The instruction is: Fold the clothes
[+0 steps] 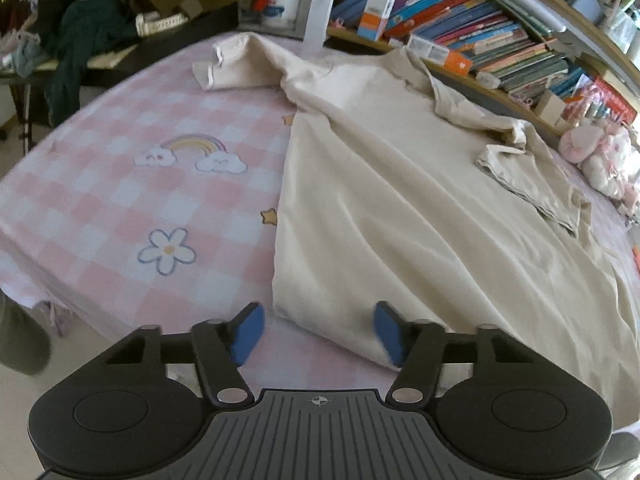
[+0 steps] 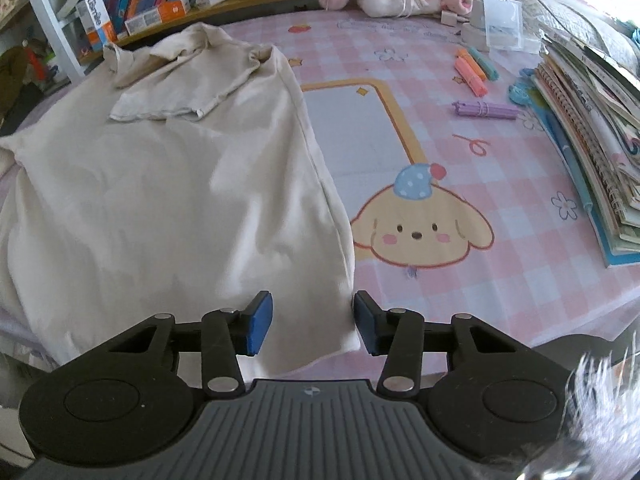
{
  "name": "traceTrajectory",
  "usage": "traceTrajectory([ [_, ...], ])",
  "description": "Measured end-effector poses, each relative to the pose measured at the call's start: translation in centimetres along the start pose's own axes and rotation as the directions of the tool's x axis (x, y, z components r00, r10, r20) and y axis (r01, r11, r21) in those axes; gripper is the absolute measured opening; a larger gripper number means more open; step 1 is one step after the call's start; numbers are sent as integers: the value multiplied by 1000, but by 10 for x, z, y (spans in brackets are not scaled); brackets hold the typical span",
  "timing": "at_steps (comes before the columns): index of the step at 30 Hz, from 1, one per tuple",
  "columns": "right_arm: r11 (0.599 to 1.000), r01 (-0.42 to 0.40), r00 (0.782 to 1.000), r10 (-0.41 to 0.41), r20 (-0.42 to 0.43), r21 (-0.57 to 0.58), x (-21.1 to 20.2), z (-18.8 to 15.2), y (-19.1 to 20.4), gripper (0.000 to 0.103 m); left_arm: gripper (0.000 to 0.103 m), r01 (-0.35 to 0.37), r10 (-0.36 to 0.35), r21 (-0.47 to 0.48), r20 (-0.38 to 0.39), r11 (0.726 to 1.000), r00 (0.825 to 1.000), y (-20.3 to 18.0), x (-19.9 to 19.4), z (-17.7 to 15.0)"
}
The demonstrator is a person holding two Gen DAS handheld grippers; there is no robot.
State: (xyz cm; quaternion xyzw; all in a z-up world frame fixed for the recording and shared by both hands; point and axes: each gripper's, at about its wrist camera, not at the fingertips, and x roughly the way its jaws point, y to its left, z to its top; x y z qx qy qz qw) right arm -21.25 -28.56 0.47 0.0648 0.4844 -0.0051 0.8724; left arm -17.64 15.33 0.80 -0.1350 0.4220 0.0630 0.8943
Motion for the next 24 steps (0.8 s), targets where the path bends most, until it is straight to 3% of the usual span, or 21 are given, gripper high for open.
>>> traceTrajectory([
  [1,1000,5,1000,-5,3,-13,0,-1,1,41,30,-1,1,4,0,1000,1000,-2,2,1],
  [3,999,7,1000,-7,6,-48,0,-2,4,35,9,43,-44,-55,-2,998,999,1,3,6],
  [4,998,7,1000,-7,8,-65,0,-2,5,20,8,70,-71,-90,-2,993,997,3,3,8],
  [5,997,-14,1000,15,5,-70,0,-2,4,7,7,97,-95,-115,17,989,995,2,1,12],
  [9,995,-74,996,77,47,-64,-3,10,8,7,7,222,-215,-40,131,974,968,-41,-8,40],
  [15,986,-135,986,143,88,-93,7,41,29,7,13,382,-395,123,108,916,912,-133,35,78],
  [19,982,-126,987,138,80,-138,19,53,38,7,23,414,-413,113,-40,903,910,-148,78,101],
  [21,982,-119,989,130,67,-145,24,55,36,7,26,383,-382,99,-25,919,924,-137,77,106],
  [24,982,-125,990,133,46,-142,31,57,29,7,39,343,-347,88,31,935,937,-114,65,102],
])
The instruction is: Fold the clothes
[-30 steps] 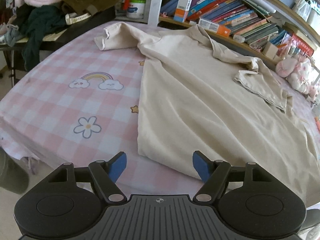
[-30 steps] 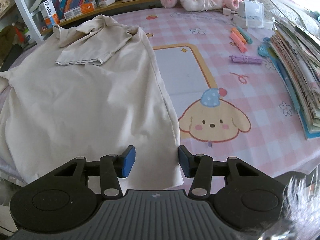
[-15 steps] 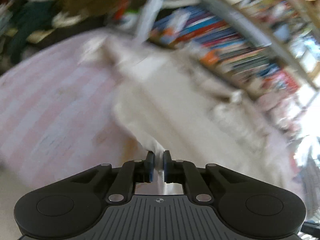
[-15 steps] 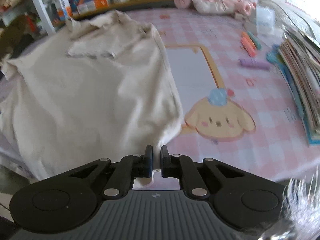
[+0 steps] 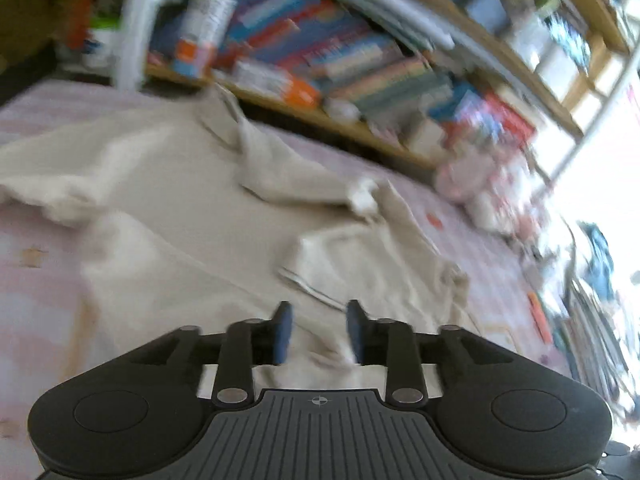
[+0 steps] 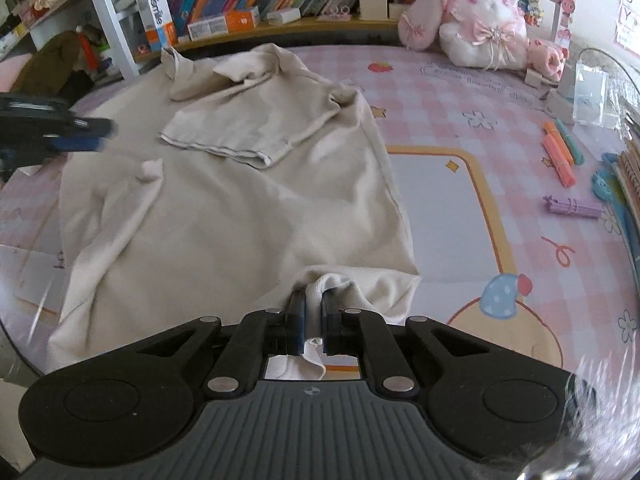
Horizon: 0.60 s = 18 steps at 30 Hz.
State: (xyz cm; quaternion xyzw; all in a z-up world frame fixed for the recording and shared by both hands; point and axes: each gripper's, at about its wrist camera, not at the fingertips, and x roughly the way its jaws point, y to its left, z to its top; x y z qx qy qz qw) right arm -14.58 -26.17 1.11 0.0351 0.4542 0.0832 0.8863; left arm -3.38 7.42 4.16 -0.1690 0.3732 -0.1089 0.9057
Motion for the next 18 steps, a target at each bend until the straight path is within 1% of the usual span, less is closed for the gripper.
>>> traceTrajectory([
  [5,1000,-23,1000,23,-21,-19,5,1,-5,7,39,-51,56,75,-69,996,996,2,3,-16],
  [8,999,-34,999,32,-34,-36,7,3,-6,7,40,-65,82,162,-96,985,992,-16,20,-23],
  [10,998,-38,999,36,-38,-46,7,4,-6,7,40,-67,92,202,-117,977,989,-25,34,-26],
  [15,997,-39,999,37,-37,-59,7,2,-6,7,40,-118,152,248,-124,962,981,-30,49,-34],
  [17,997,-34,999,32,-34,-66,7,2,-4,7,37,-129,165,260,-121,957,979,-32,51,-36],
  [18,997,-31,999,29,-32,-69,7,2,-4,7,22,-129,165,265,-119,956,979,-32,50,-37],
])
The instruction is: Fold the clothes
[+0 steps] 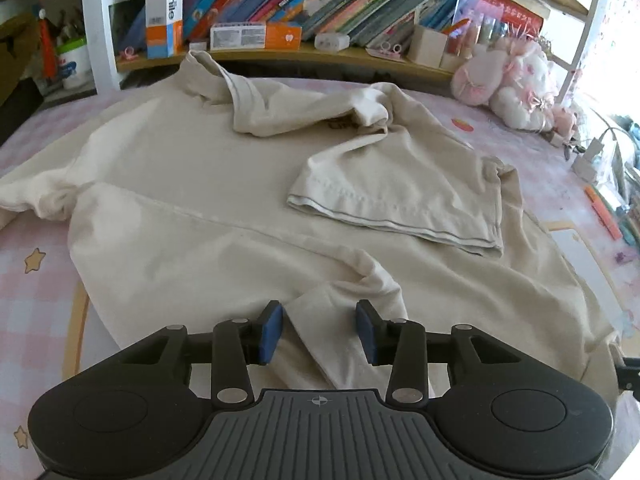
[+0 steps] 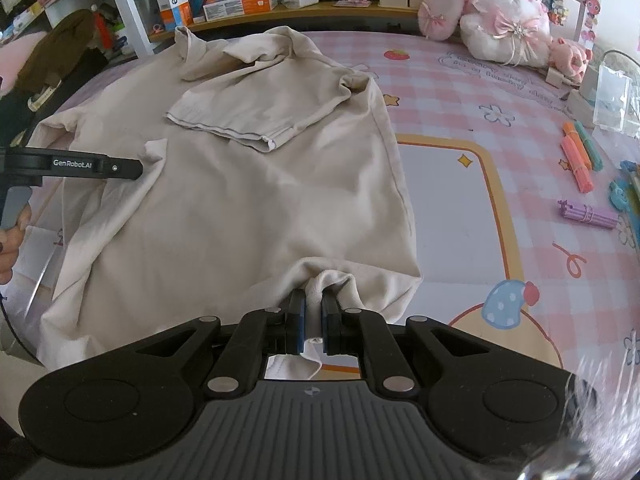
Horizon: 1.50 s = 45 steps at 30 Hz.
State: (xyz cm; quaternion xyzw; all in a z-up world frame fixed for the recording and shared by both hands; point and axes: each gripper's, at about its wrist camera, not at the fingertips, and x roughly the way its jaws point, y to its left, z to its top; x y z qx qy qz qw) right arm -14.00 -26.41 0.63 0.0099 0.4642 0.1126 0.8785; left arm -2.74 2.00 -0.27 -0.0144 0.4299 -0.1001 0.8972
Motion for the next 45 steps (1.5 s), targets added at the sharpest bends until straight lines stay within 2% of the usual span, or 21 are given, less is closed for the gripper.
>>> traceTrajectory([
  [1,1000,3,1000,-3,1,-1,0,0,1,8,8,15,-15,-11,0,1000,1000,2,-2,-1],
  [3,1000,6,1000,-6,1,8,0,1,0,7,6,45,-44,-58,24,997,999,9,-15,-2],
  [7,999,19,1000,-19,1,44,-6,0,-1,7,6,60,-28,-176,182,983,983,35,-83,-7],
  [10,997,32,999,-33,11,64,-16,-4,-2,7,6,43,33,-264,276,964,961,69,-150,-25],
  [12,996,39,999,-41,19,78,-25,-7,-2,7,6,19,88,-332,305,943,948,95,-190,-43],
  [14,995,44,999,-46,23,92,-34,-12,-1,7,6,-8,136,-389,304,921,943,115,-218,-62],
  [18,992,47,998,-50,28,121,-53,-22,4,7,6,-66,197,-452,249,889,948,138,-245,-99],
  [21,990,43,998,-47,33,132,-68,-30,10,7,6,-87,208,-488,198,868,958,150,-245,-125],
  [24,990,45,998,-49,30,130,-77,-39,19,7,6,-82,184,-509,154,857,971,160,-238,-144],
  [29,987,87,996,-90,21,133,-82,-56,27,7,7,-111,147,-499,34,859,988,167,-217,-167],
  [30,986,96,995,-99,18,136,-83,-59,27,7,8,-129,149,-485,2,865,989,167,-213,-170],
  [31,985,105,994,-109,16,137,-84,-62,27,7,15,-146,150,-469,-29,871,988,167,-209,-173],
  [32,984,113,993,-116,15,137,-85,-64,26,7,17,-163,152,-453,-61,876,986,168,-205,-175],
  [34,982,124,992,-127,10,143,-86,-67,25,7,18,-215,195,-404,-90,889,977,167,-204,-177],
  [35,981,128,991,-130,8,145,-87,-68,24,7,20,-233,219,-386,-79,893,972,167,-207,-176],
  [37,980,133,991,-135,5,145,-88,-70,25,7,32,-243,256,-382,-16,892,966,170,-217,-172],
  [39,982,130,991,-132,1,137,-88,-72,29,7,37,-224,270,-387,67,894,961,173,-227,-164],
  [41,985,111,994,-112,-1,130,-89,-72,35,7,39,-193,255,-381,118,904,960,174,-228,-153],
  [45,996,61,998,-61,-3,69,-92,-74,52,7,39,-146,200,-303,158,942,967,161,-214,-130],
])
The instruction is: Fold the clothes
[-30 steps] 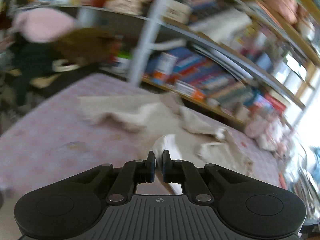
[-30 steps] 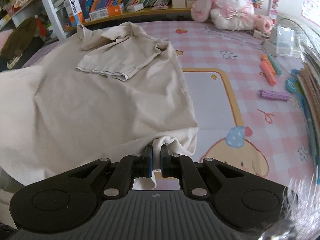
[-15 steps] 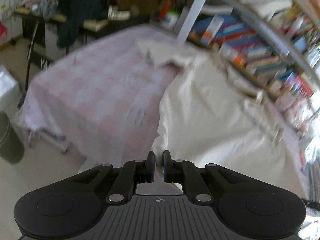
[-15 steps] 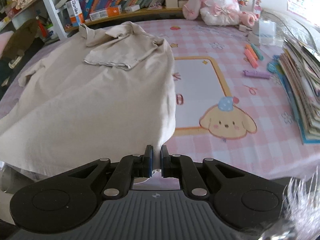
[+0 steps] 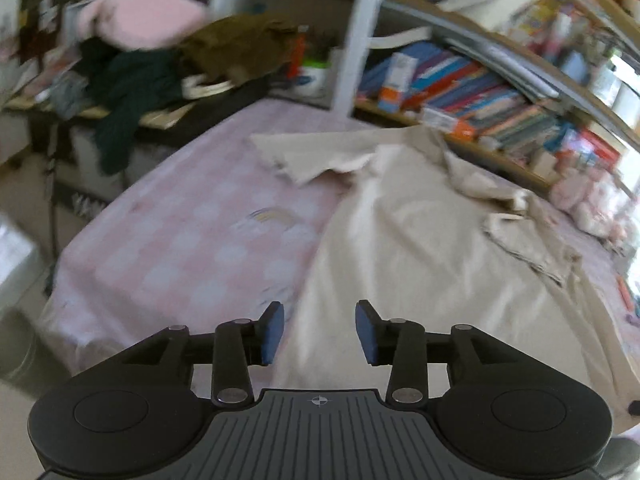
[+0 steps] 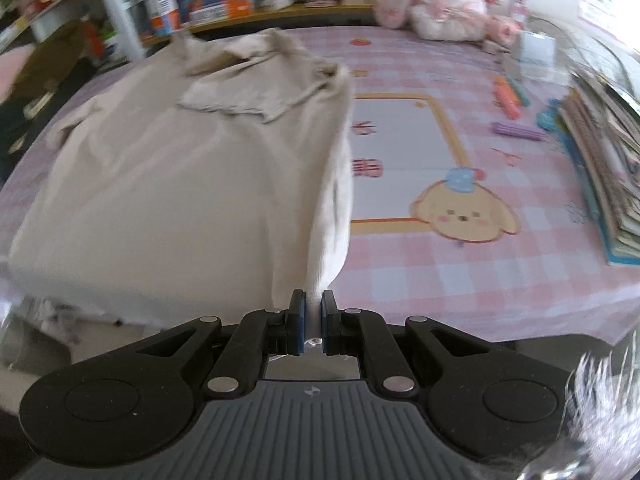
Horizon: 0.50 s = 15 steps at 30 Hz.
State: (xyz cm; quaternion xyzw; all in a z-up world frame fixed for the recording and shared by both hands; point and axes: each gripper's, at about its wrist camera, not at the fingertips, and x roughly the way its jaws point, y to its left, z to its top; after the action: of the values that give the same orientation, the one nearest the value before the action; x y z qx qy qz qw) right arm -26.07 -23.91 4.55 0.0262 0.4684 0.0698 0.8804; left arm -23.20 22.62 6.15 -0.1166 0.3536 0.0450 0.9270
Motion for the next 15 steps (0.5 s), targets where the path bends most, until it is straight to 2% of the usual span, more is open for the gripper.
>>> traceTrajectory([
  [3,999,29,1000,-29,-6,-41,-2,-4,5,7,39,31,-31,28,-10,999,999,-14,12,-1],
  [10,993,116,991,-113,-65,37,10,-10,-16,9,39,83,-83,12,-62,996,995,-28,44,-7],
  [12,989,144,988,-143,-50,14,12,-6,-12,14,39,86,-85,13,-71,996,994,-30,50,-8],
  [14,986,166,986,-167,-19,-18,10,0,-6,24,39,82,-81,9,-70,997,994,-30,52,-9],
  [15,985,168,986,-168,1,-34,8,3,-4,25,39,80,-79,6,-68,997,995,-30,53,-9],
])
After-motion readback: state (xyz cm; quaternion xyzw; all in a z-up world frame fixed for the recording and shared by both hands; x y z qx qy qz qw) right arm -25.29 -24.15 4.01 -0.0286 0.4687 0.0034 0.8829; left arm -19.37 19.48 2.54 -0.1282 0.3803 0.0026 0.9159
